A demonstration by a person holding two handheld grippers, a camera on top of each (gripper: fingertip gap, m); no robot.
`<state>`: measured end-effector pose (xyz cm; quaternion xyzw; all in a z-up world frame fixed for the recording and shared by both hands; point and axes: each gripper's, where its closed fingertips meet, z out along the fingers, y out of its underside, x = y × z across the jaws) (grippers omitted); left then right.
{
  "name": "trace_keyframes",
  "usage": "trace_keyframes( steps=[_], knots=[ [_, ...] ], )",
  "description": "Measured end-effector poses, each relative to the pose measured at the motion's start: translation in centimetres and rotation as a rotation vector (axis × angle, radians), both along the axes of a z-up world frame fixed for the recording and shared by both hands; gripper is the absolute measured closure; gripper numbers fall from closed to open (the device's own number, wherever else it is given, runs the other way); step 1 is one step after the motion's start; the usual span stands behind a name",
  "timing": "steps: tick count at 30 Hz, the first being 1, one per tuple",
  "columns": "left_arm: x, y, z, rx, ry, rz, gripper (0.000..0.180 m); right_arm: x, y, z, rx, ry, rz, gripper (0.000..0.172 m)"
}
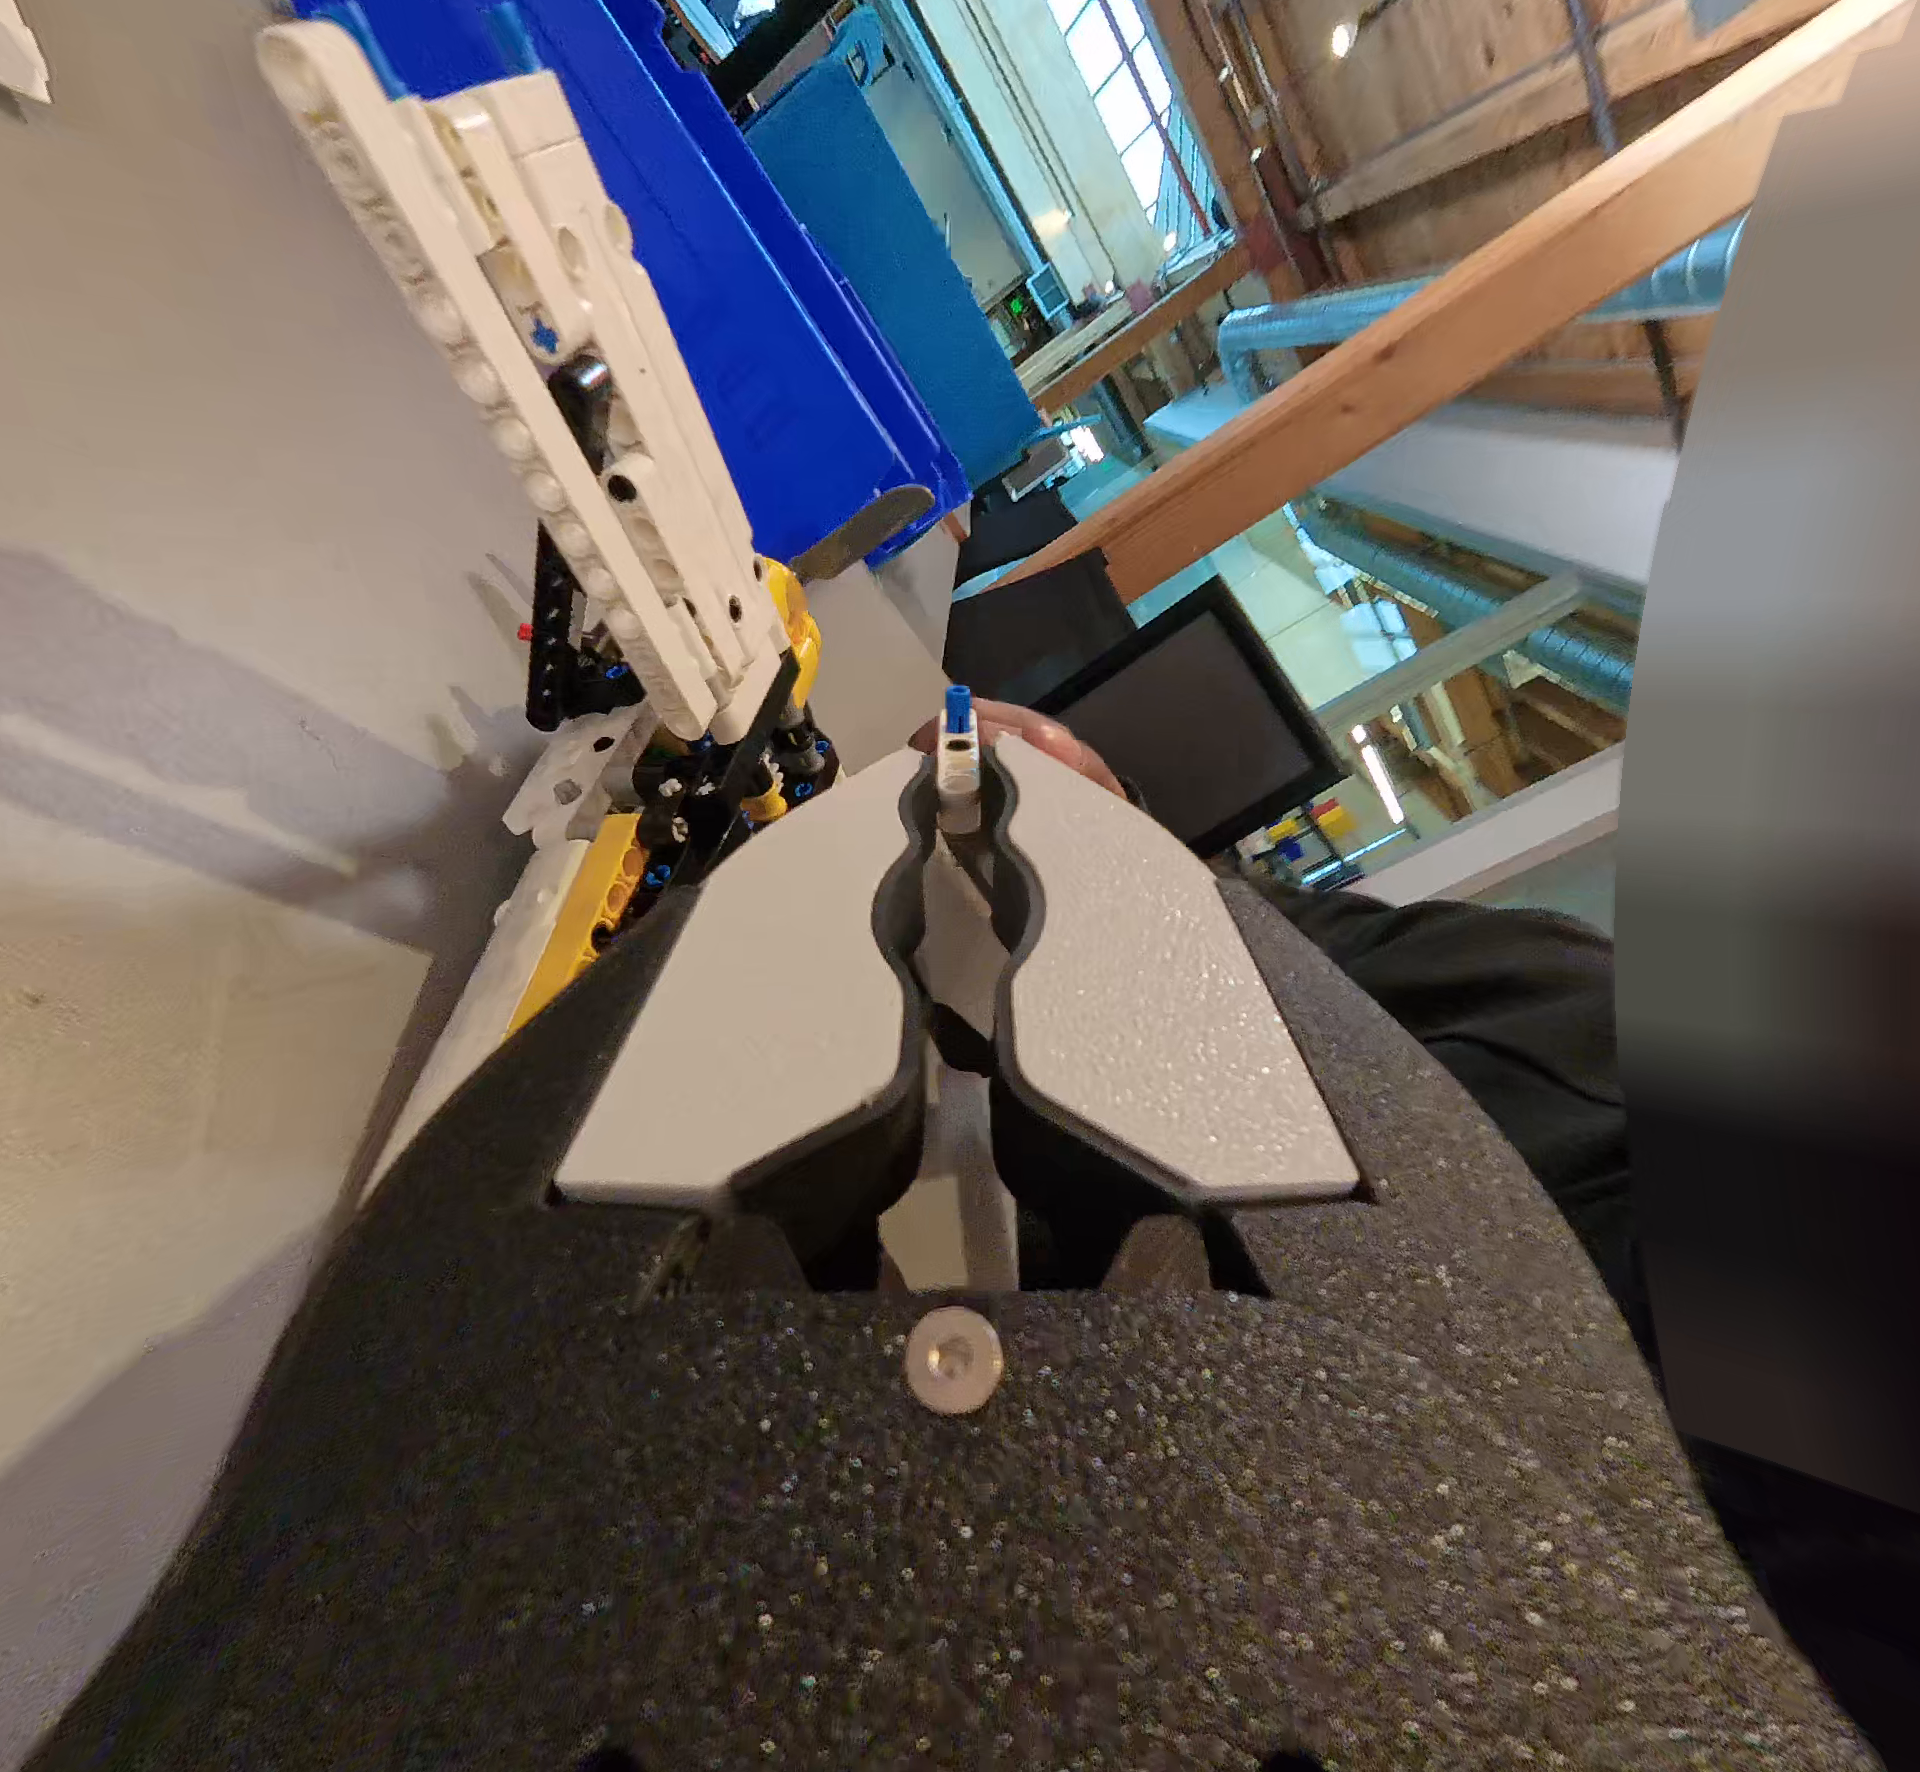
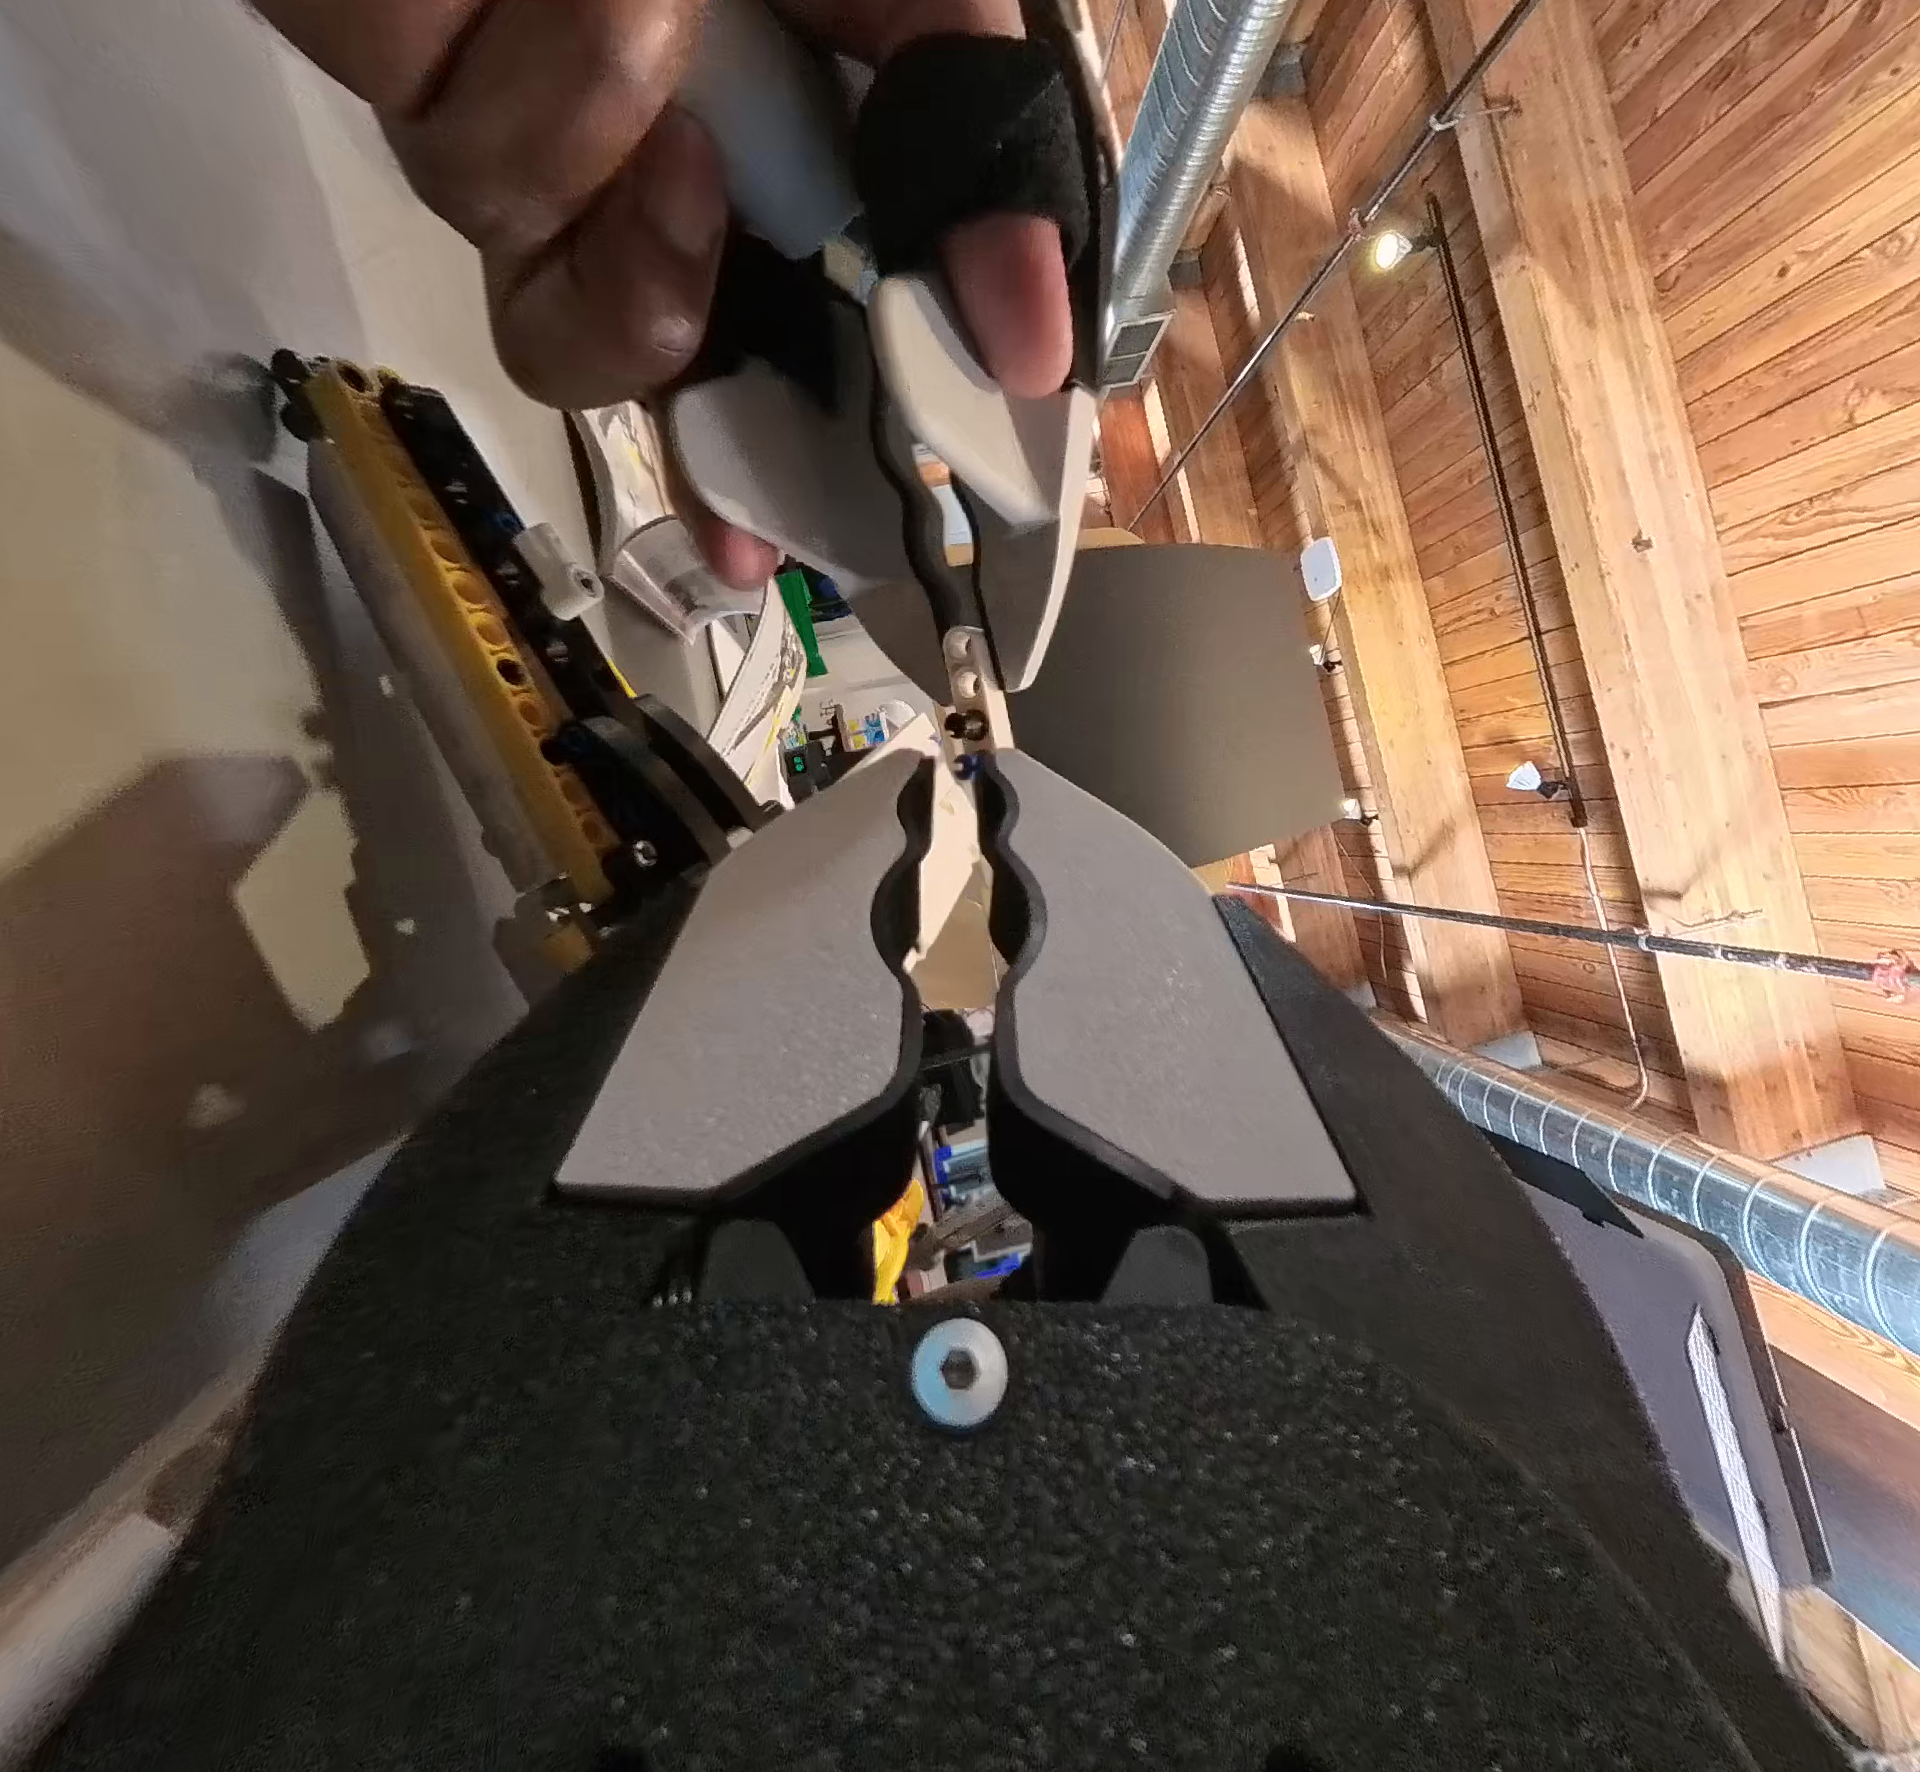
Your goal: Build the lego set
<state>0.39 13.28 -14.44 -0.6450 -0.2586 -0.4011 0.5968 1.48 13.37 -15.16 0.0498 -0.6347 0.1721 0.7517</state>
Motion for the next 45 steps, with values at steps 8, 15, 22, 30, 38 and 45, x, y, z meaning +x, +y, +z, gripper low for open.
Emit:
trace_keyframes(
  steps=[8,15,22,30,38,45],
  knots=[
    [0.2,0.3,0.3,0.046,-0.158,0.019,0.173,-0.2,0.5,0.5,-0.015,0.026,-0.041,0.16],
    [0.3,0.3,0.2,0.04,-0.147,0.03,0.174,-0.3,0.5,0.5,-0.025,0.028,-0.044,0.159],
    [0.2,-0.6,2.0,0.073,0.468,0.03,0.173,-0.3,0.7,0.7,-0.058,0.013,-0.036,0.156],
    [0.4,-1.2,1.1,0.028,1.617,0.089,0.173,-0.3,0.6,0.6,-0.074,-0.001,-0.021,0.154],
    [2.1,-0.3,-0.3,0.009,2.165,0.069,0.173,-0.1,0.2,0.5,-0.066,-0.004,-0.003,0.152],
    [2.9,-0.1,-1.3,0.009,2.432,-0.059,0.173,0.1,-0.3,0.1,-0.044,-0.016,0.022,0.152]
  ],
)
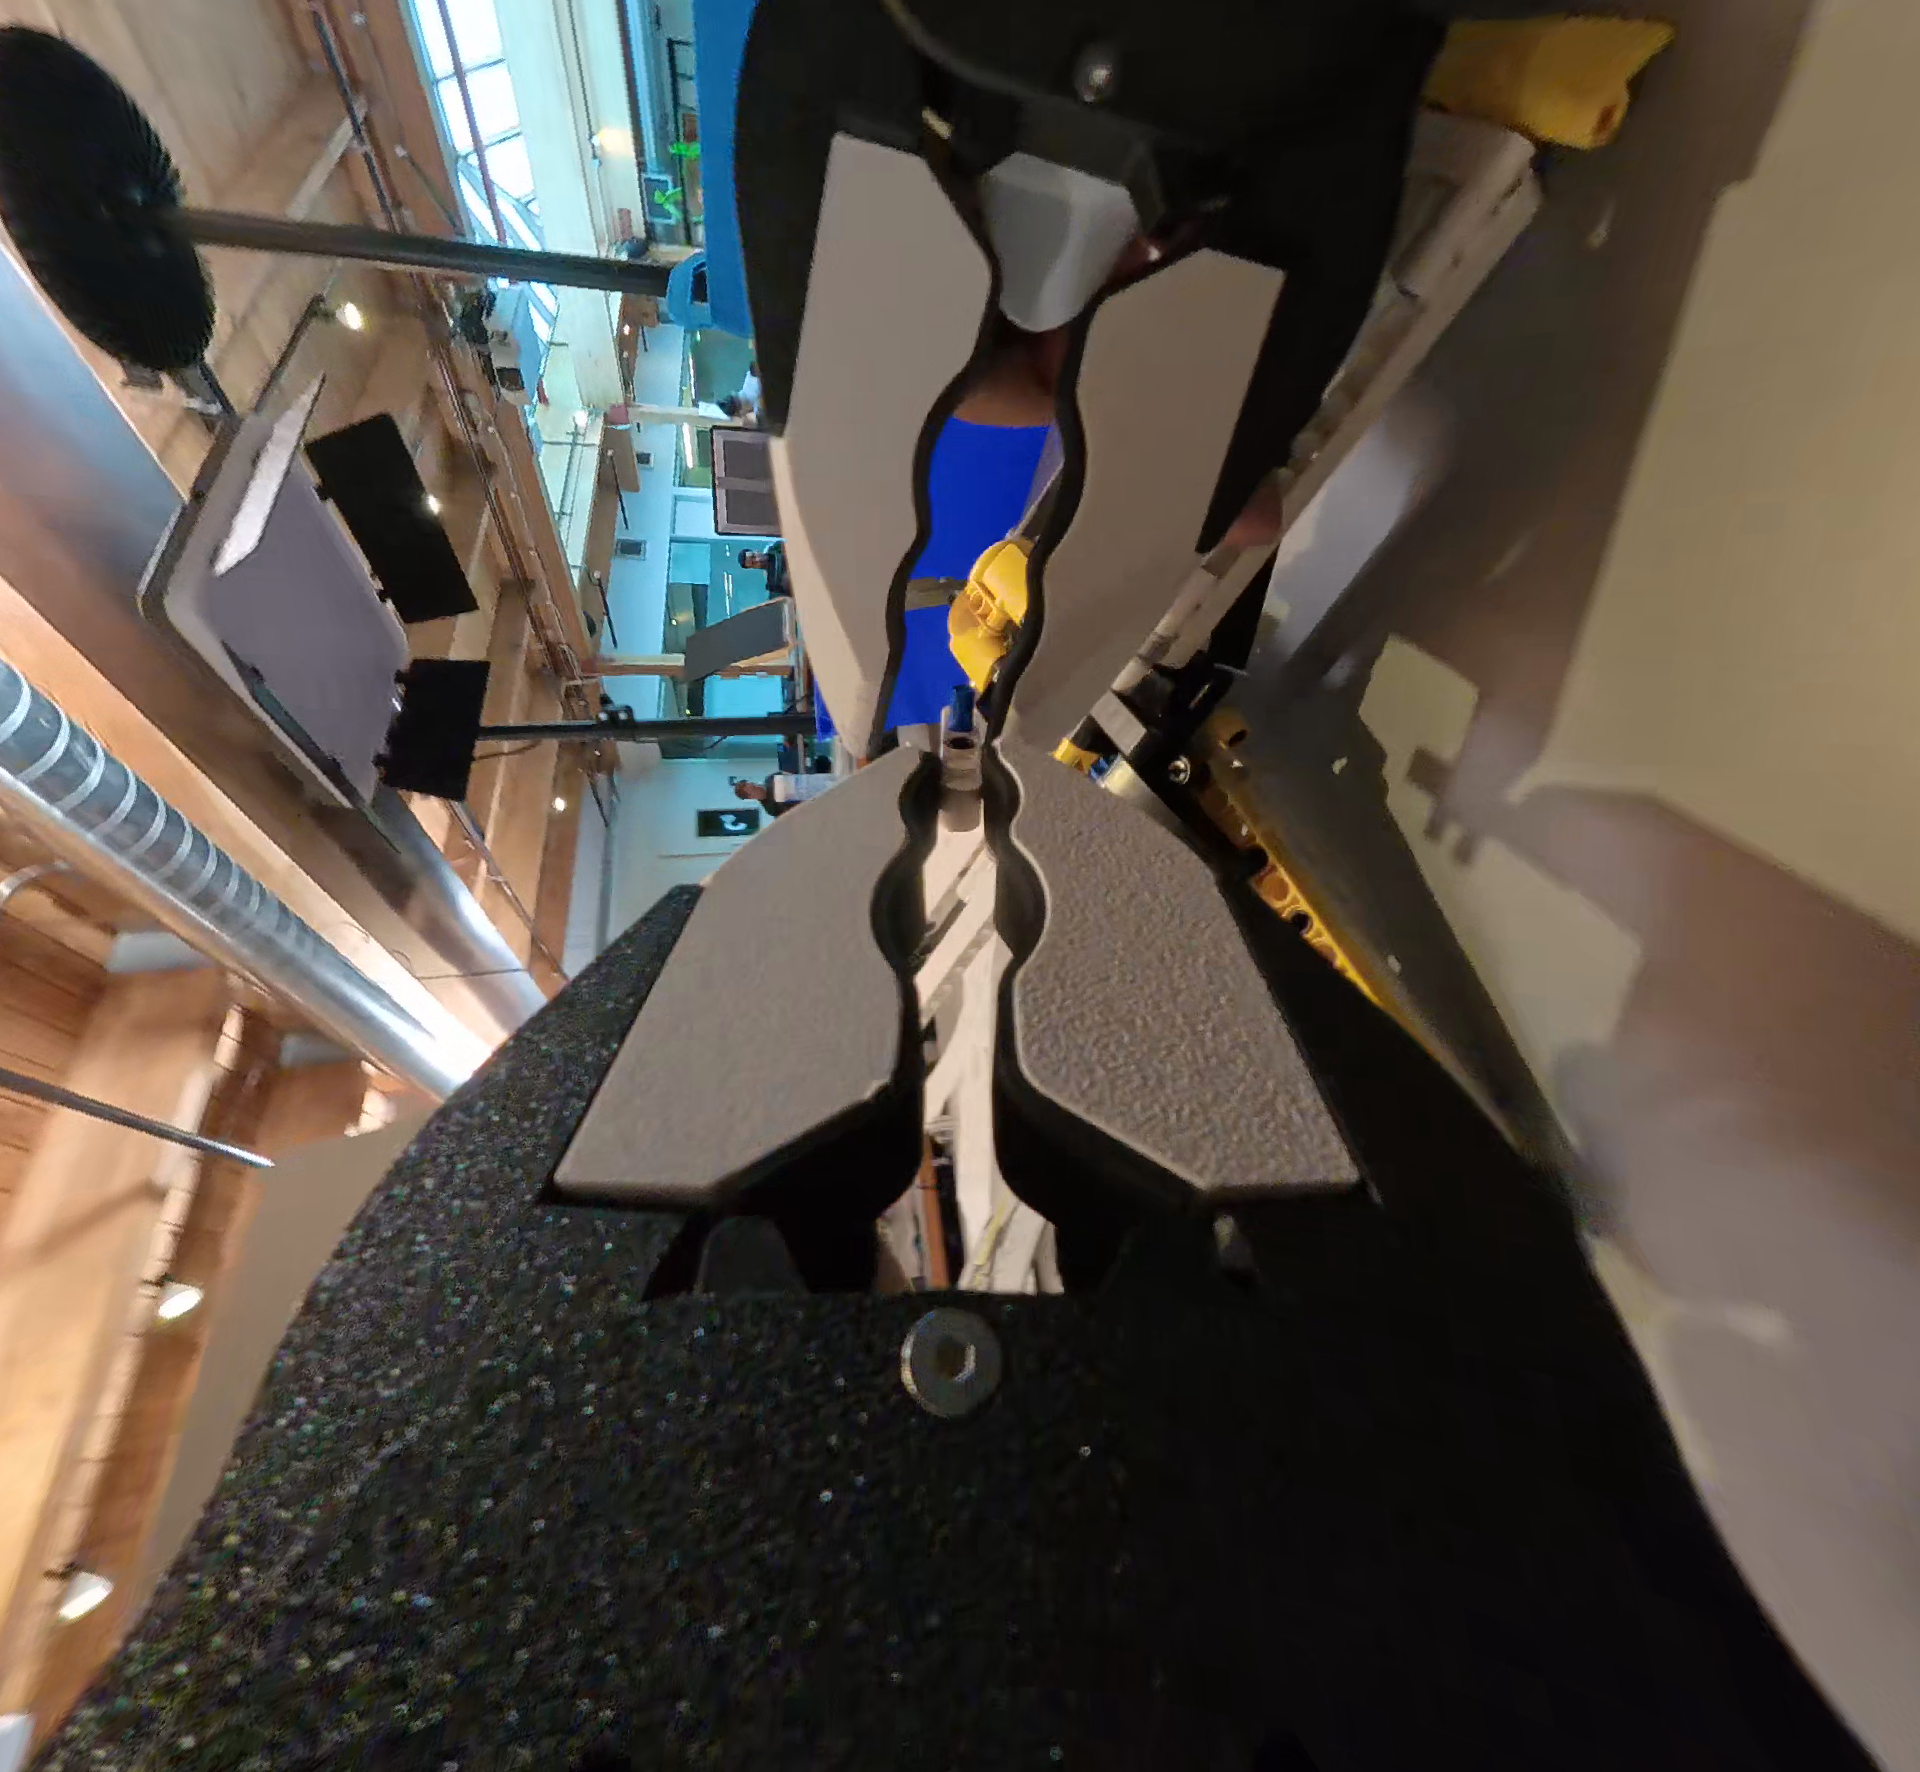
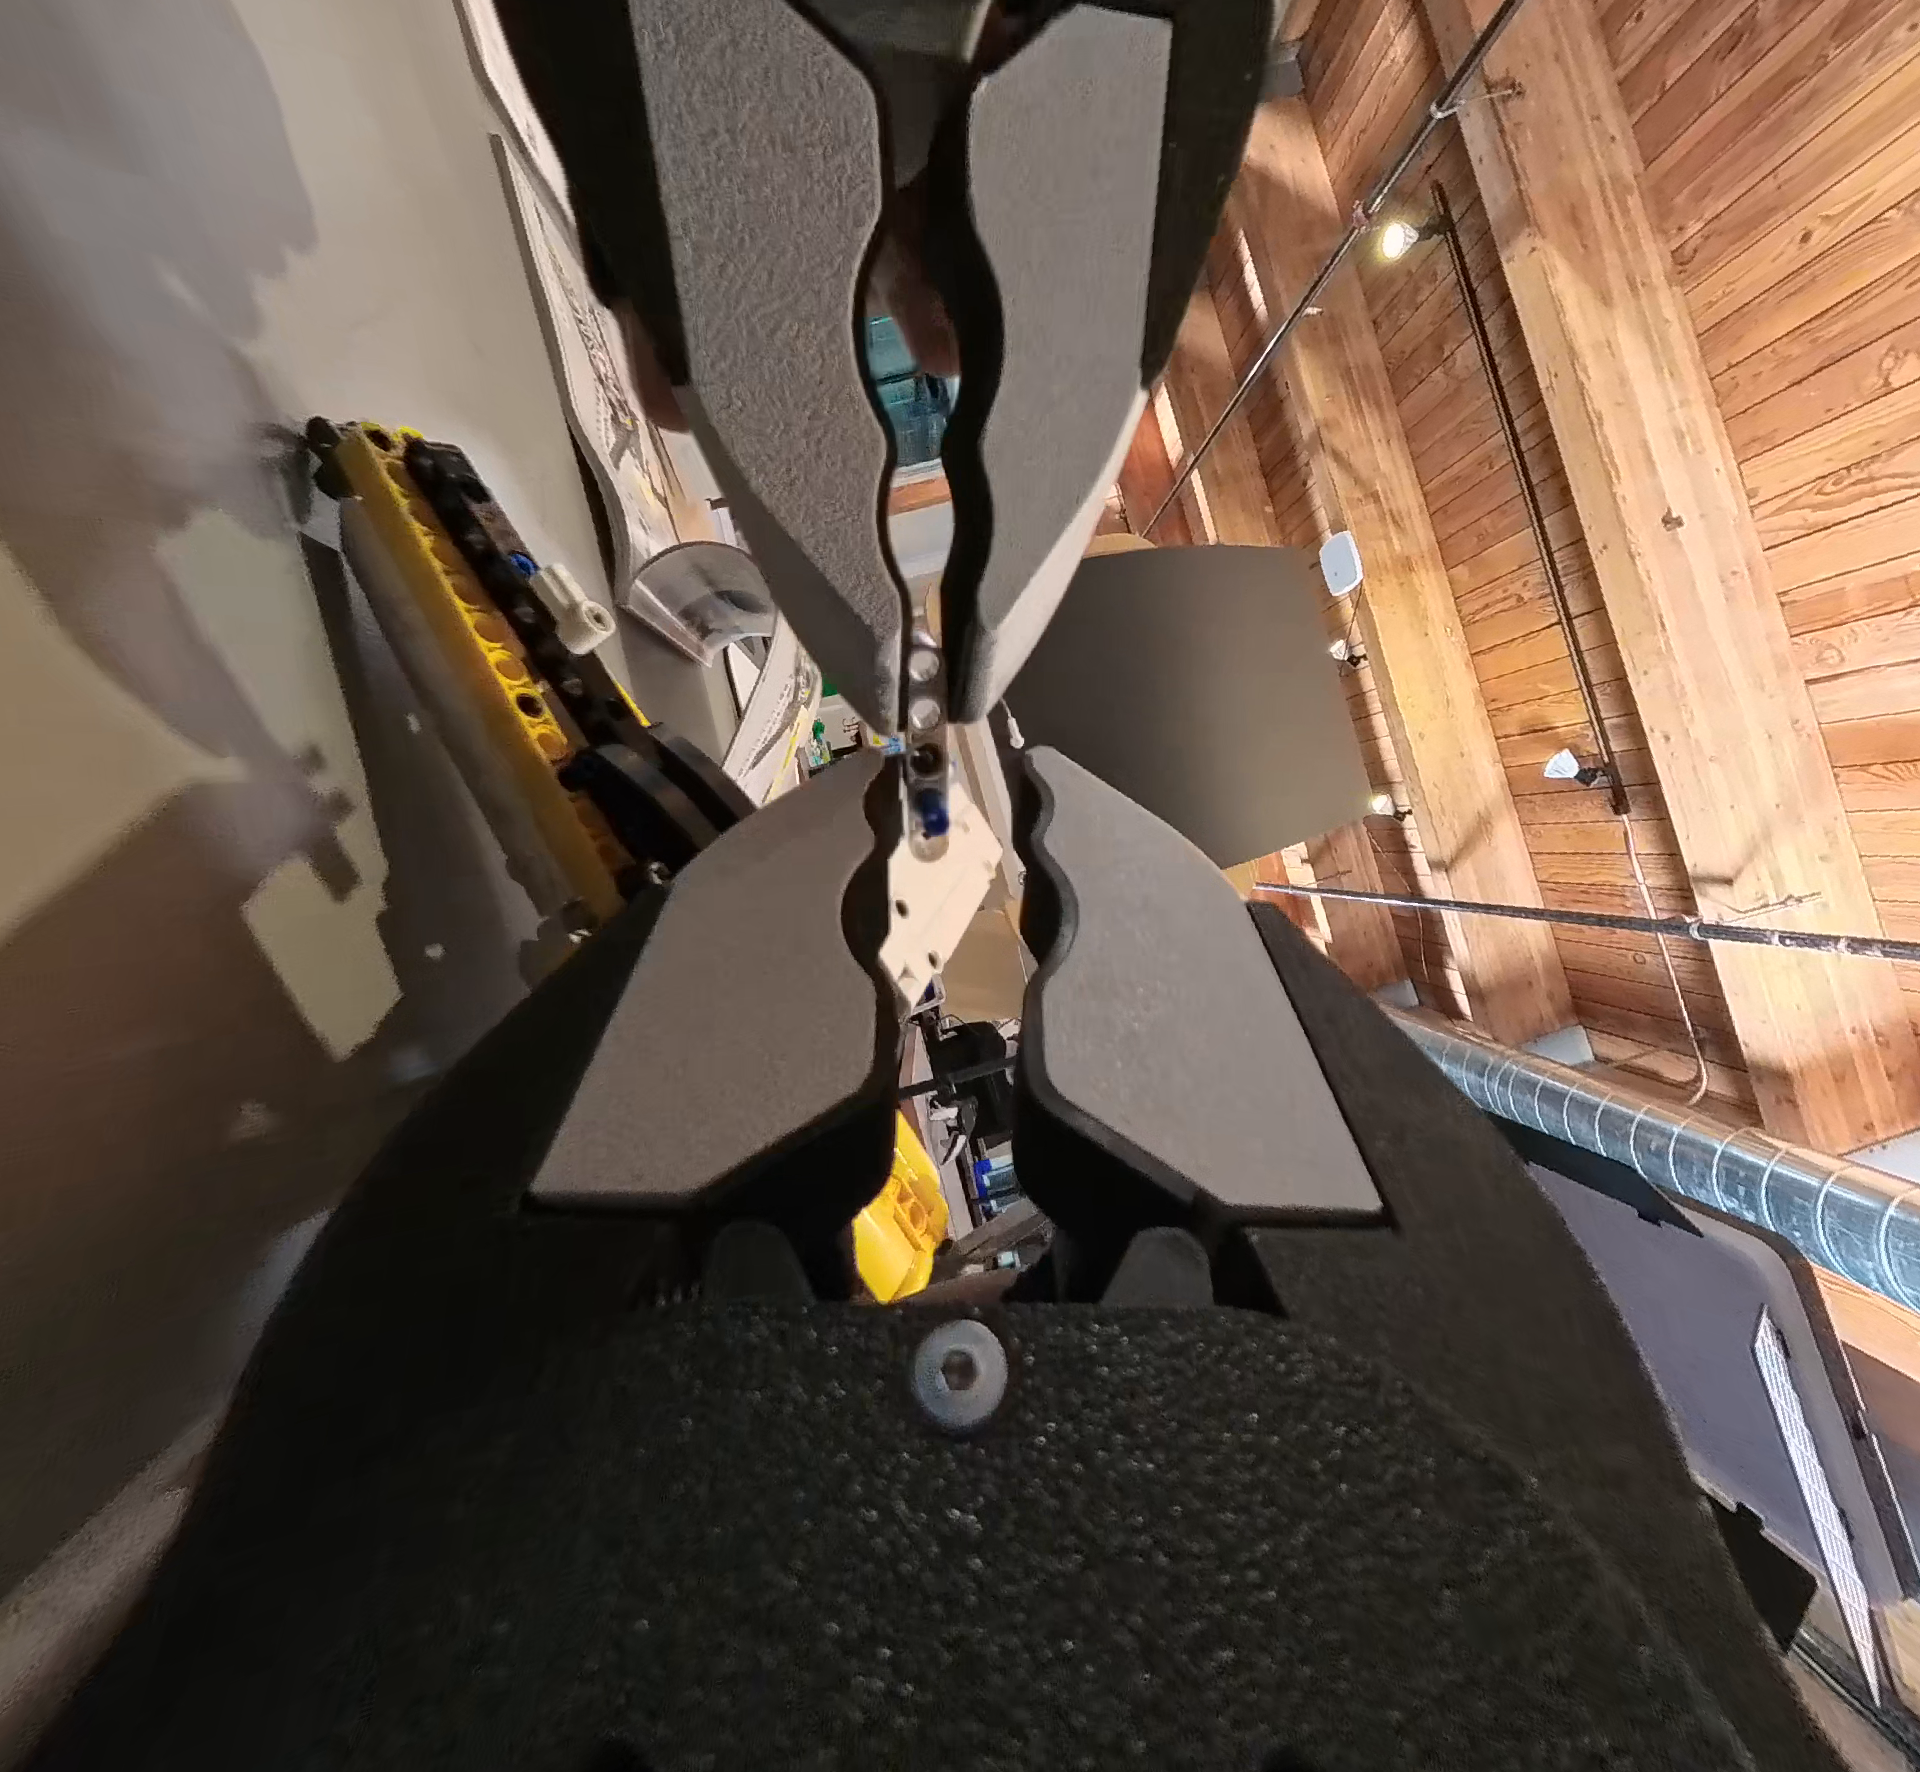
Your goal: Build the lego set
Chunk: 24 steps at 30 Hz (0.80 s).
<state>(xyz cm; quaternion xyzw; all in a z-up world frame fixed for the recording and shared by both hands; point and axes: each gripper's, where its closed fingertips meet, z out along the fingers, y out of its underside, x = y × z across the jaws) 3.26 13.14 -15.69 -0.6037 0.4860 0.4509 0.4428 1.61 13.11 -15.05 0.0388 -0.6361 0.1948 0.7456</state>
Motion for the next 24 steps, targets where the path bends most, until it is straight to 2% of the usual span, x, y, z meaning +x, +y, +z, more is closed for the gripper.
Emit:
trace_keyframes(
  steps=[5,9,24],
  knots=[
    [0.73,0.09,-0.15,-0.03,0.133,-0.038,0.173,0.05,-0.11,-0.2,0.002,-0.016,0.01,0.152],
    [0.48,-0.02,0.0,-0.033,0.173,-0.031,0.173,0.19,-0.28,-0.35,0.009,-0.022,0.022,0.155],
    [0.59,-0.29,-0.13,-0.049,0.184,-0.049,0.173,0.46,-0.59,-0.67,0.022,-0.041,0.049,0.164]
  ],
)
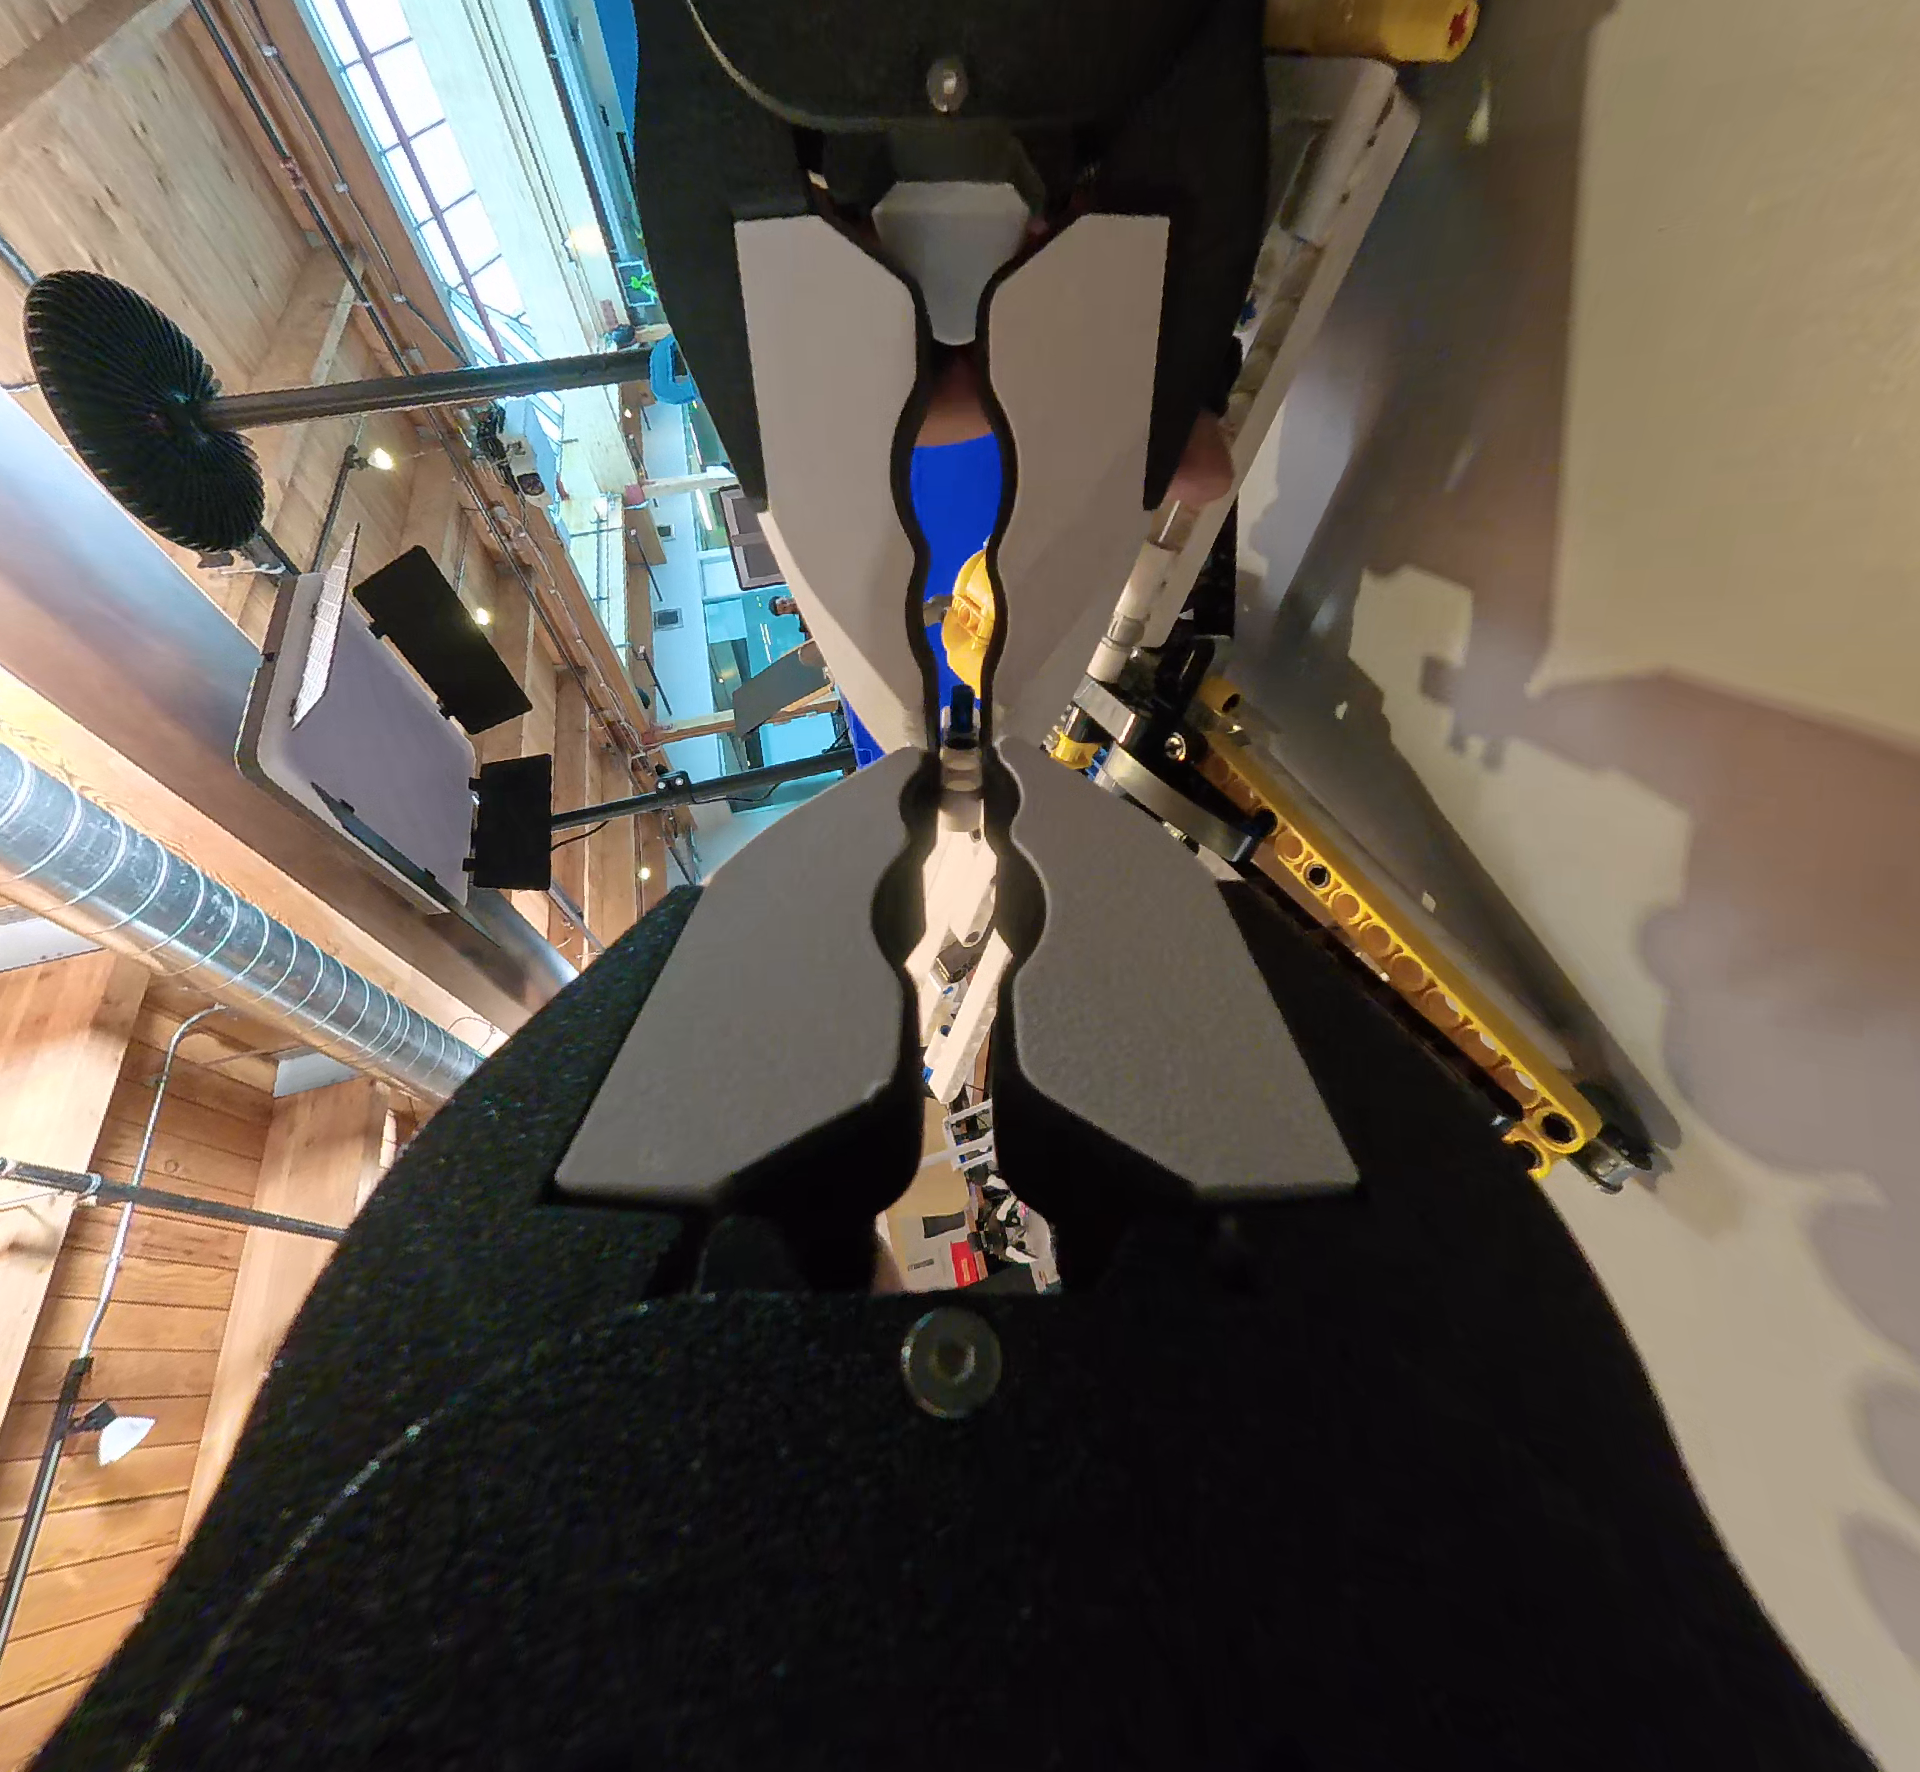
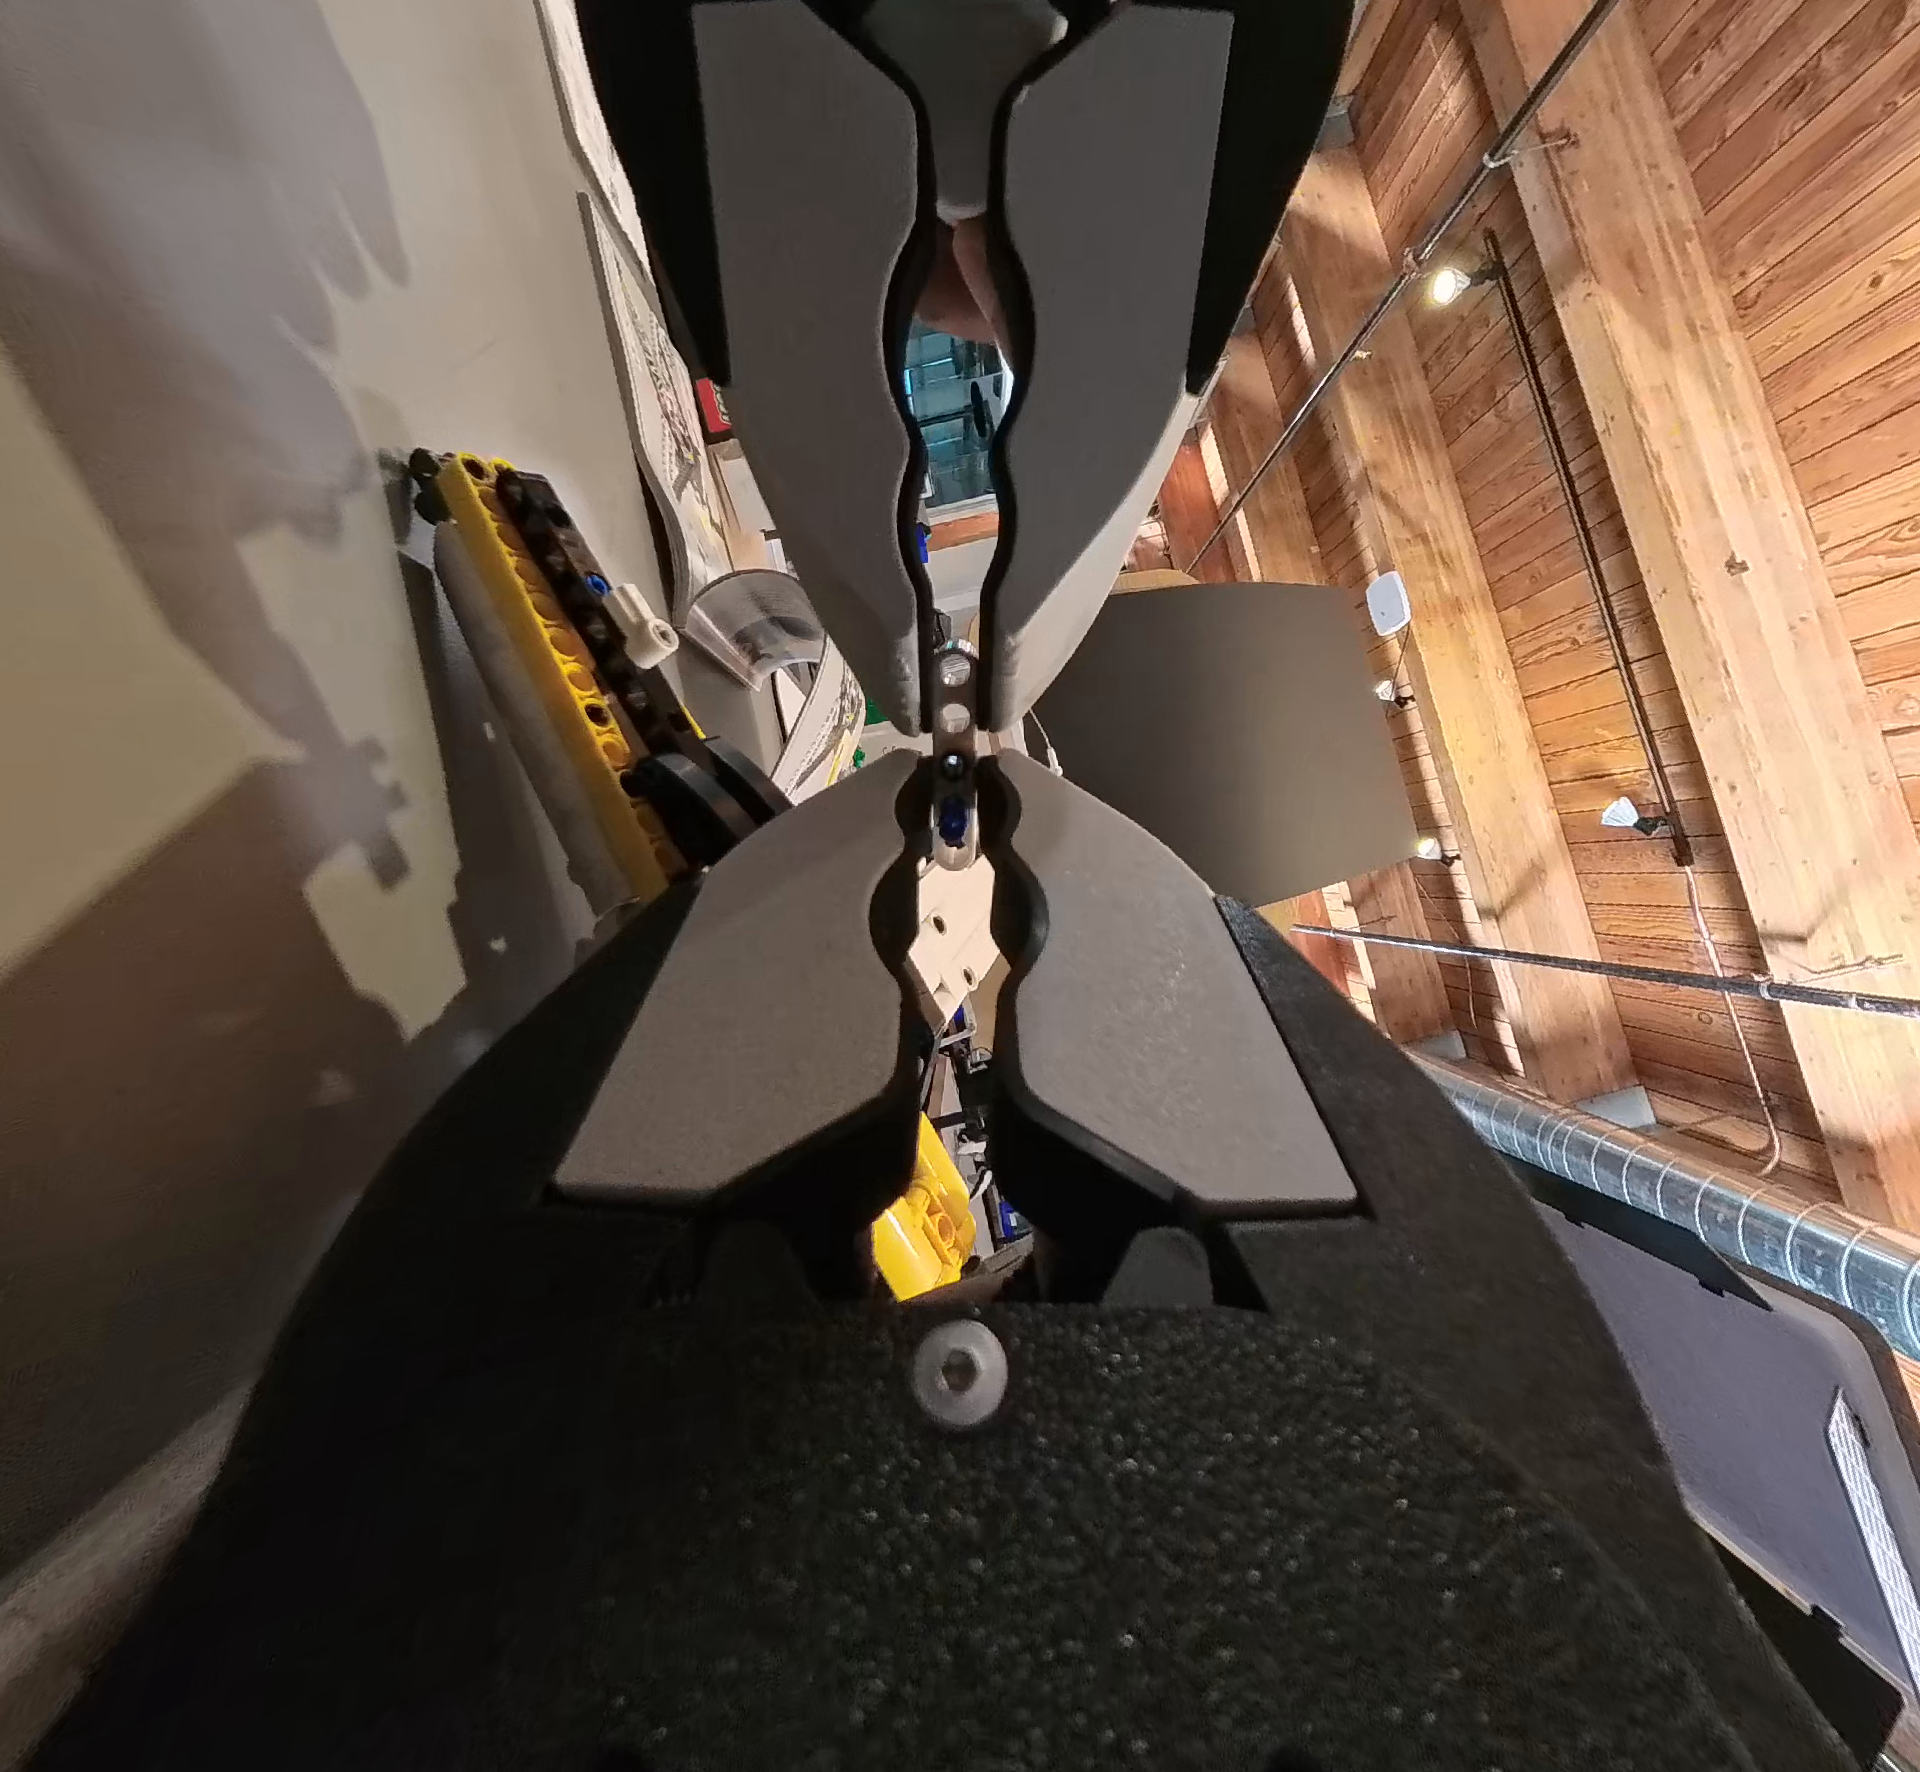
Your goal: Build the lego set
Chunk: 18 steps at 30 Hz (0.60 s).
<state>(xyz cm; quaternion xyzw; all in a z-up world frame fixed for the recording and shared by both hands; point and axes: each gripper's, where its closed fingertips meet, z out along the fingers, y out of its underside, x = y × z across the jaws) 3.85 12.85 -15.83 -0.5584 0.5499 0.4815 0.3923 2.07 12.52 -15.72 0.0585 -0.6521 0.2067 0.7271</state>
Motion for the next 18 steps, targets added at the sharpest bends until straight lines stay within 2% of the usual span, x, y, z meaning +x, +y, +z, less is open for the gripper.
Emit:
trace_keyframes(
  steps=[18],
  knots=[
    [0.05,-0.01,-0.15,0.01,-0.001,-0.012,0.173,-0.03,0.03,-0.11,0.002,-0.01,0.0,0.164]
  ],
)
